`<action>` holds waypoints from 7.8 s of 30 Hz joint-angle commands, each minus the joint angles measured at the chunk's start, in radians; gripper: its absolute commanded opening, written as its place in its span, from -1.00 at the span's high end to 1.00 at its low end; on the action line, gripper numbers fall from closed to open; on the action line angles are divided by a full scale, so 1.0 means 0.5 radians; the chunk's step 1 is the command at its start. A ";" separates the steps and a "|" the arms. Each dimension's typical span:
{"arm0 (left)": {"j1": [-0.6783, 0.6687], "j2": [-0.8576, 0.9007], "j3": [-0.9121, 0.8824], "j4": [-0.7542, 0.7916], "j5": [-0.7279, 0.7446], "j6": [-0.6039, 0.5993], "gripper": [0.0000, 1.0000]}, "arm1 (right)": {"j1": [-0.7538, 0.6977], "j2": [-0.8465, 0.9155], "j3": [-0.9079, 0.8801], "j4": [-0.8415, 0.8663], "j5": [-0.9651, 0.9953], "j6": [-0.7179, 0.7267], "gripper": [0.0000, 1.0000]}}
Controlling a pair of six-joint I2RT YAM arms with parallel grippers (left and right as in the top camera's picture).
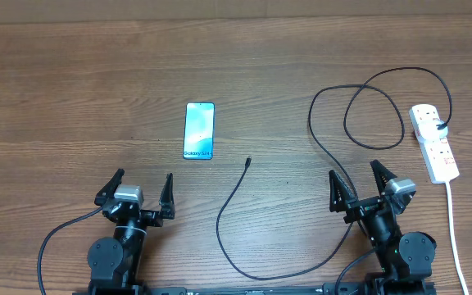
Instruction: Plug charger to phone and switch on socket
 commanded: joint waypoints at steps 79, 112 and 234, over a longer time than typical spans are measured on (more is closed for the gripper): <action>-0.014 -0.018 -0.006 -0.004 0.000 0.045 -0.99 | 0.008 -0.017 -0.020 0.018 0.000 -0.003 -1.00; -0.011 0.072 0.811 0.059 0.092 0.030 -1.00 | 0.008 -0.017 -0.020 0.018 -0.001 -0.003 -1.00; -0.452 4.279 4.421 -3.196 1.996 1.434 -0.99 | 0.008 -0.015 -0.020 0.017 -0.001 -0.003 -1.00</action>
